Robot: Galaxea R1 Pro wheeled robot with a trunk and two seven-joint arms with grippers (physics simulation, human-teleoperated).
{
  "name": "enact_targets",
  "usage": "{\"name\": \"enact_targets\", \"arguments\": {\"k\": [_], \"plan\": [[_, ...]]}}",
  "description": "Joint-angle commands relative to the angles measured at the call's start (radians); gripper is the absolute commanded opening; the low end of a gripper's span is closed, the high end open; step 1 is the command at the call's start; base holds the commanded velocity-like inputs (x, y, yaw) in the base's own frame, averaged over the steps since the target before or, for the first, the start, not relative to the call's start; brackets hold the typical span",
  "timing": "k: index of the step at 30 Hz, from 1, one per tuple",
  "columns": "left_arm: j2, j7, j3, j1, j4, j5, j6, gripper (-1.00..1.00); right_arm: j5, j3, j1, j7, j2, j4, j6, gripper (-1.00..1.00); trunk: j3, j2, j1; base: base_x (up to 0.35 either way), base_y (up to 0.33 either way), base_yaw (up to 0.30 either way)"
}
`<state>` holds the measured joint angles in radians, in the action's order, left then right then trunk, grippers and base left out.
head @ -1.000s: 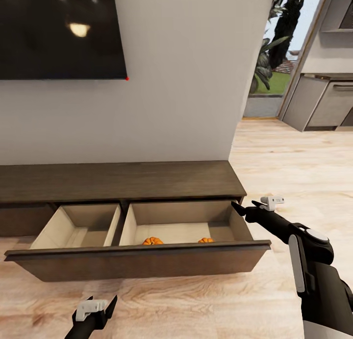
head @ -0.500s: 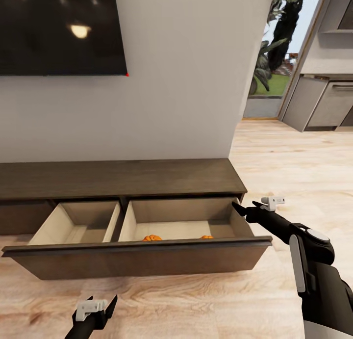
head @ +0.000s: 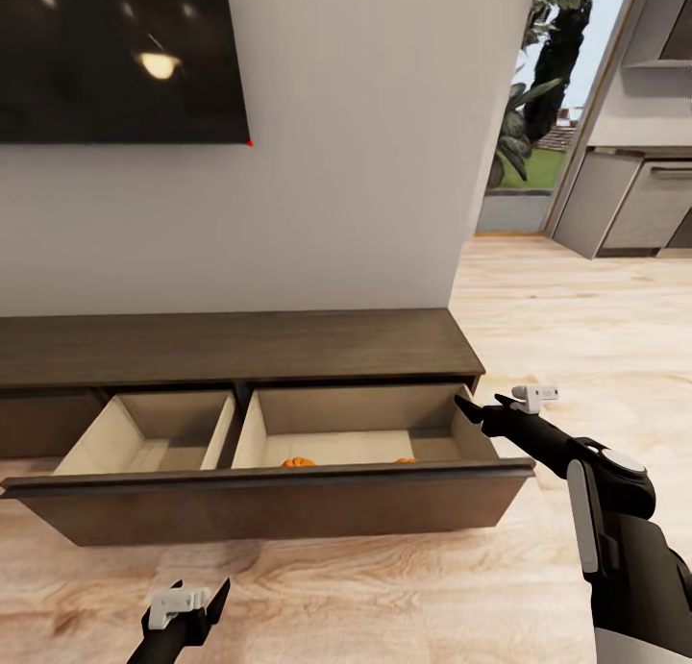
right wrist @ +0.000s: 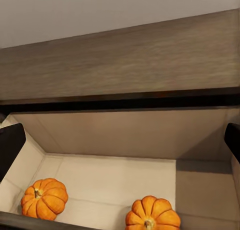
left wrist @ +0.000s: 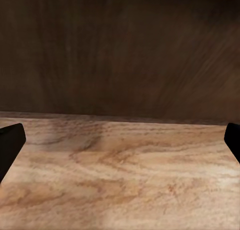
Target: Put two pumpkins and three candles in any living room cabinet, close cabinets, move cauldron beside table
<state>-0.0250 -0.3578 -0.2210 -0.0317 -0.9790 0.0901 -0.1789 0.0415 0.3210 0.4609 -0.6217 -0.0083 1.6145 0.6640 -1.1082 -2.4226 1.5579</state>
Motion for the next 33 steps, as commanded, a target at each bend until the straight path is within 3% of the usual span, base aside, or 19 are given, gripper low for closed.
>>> {"name": "enact_targets", "arguments": {"k": [1, 15, 25, 33], "plan": [[0.0, -0.008, -0.001, -0.001, 0.003, 0.009, 0.001, 1.0, 0.005, 0.001, 0.001, -0.007, 0.0, 0.001, 0.005, 1.0, 0.001, 0.0, 0.0, 0.0, 0.0, 0.0], [0.0, -0.007, -0.001, -0.003, 0.021, 0.01, -0.002, 1.0, 0.004, 0.0, 0.001, -0.008, -0.003, 0.001, 0.004, 1.0, 0.012, 0.0, 0.0, 0.043, 0.0, 0.0], [0.001, 0.012, -0.002, -0.123, 0.165, 0.004, -0.004, 1.0, 0.004, 0.007, 0.002, -0.012, -0.01, 0.001, 0.005, 1.0, 0.012, 0.0, 0.0, 0.318, 0.0, 0.0], [0.002, 0.017, -0.002, -0.142, 0.191, 0.005, -0.023, 1.0, 0.003, 0.007, 0.002, -0.013, -0.013, 0.002, 0.005, 1.0, 0.012, 0.0, 0.0, 0.343, 0.0, 0.0]]}}
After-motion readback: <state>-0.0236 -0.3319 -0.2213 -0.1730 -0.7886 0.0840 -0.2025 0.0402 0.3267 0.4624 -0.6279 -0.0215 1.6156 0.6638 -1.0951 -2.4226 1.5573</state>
